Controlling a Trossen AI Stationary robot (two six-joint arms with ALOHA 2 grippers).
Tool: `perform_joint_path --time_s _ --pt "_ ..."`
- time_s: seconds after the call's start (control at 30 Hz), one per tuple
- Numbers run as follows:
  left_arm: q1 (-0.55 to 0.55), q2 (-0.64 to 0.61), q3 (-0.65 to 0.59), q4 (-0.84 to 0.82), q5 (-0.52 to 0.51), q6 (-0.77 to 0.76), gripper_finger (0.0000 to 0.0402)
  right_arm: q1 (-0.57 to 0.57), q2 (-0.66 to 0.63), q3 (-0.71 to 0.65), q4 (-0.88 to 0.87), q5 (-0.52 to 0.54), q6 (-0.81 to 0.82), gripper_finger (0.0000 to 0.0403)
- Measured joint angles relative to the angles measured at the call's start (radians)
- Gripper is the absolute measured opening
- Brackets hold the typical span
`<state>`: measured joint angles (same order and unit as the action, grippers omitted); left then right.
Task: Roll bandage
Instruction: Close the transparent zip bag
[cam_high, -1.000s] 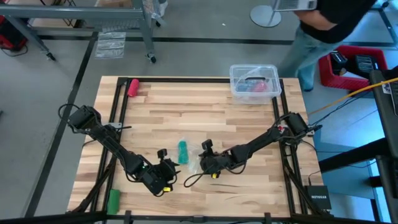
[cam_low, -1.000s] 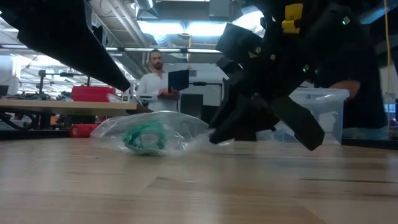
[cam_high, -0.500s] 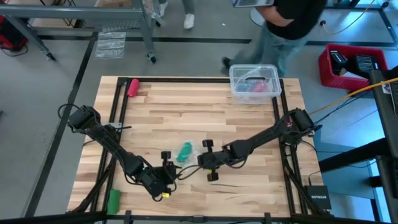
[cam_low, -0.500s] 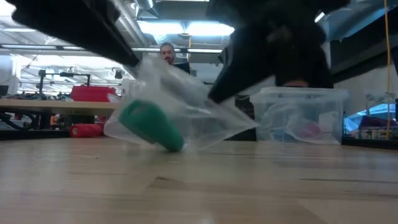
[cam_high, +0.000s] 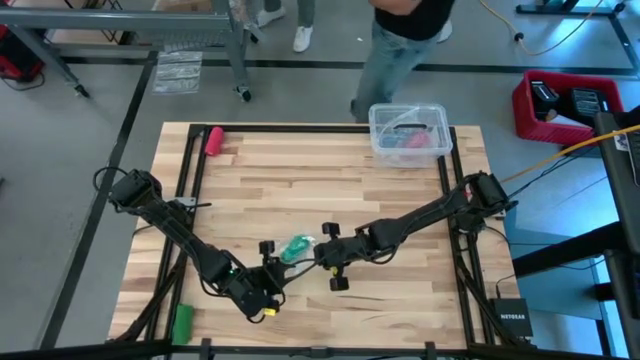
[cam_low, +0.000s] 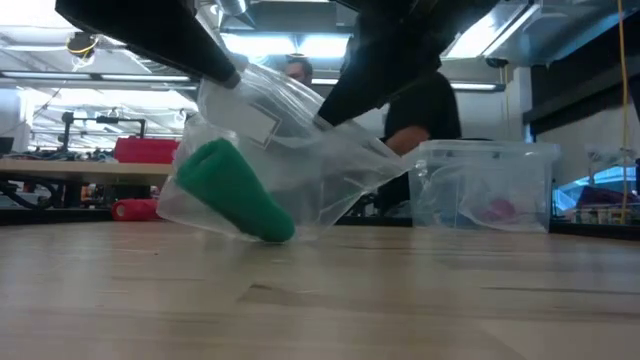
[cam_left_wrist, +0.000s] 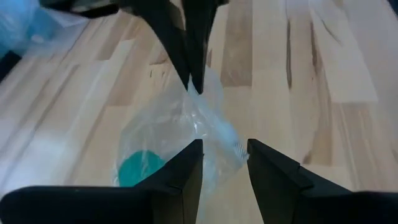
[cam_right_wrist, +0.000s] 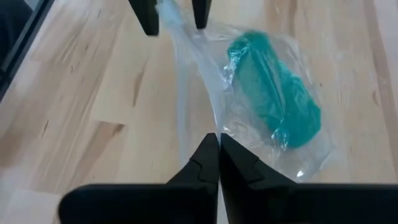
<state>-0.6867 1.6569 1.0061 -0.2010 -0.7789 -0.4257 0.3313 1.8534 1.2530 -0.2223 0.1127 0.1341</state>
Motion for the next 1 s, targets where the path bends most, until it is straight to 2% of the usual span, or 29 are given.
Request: perform_joint_path --time_s 0.13,0.3,0.6,0.83,1.0 --pt "0.009 0.0 0.0 -0.013 0.01 -0.062 0.0112 0.0 0.0 0.0 -0.01 0.007 0.002 0.0004" --pt "0.023 0.0 0.0 -0.063 0.066 -0.11 0.0083 0.0 0.0 0.0 -0.013 0.008 0.004 0.0003" --pt "0.023 0.0 0.0 -0.042 0.07 -0.097 0.0041 0.0 0.0 0.0 -0.014 0.009 0.004 0.0003" --pt "0.023 0.0 0.0 -0.042 0.07 -0.12 0.0041 0.0 0.0 0.0 -0.014 0.009 0.004 0.0002" --pt "0.029 0.0 0.0 -0.042 0.098 -0.165 0.006 0.0 0.0 0.0 -0.014 0.009 0.004 0.0003"
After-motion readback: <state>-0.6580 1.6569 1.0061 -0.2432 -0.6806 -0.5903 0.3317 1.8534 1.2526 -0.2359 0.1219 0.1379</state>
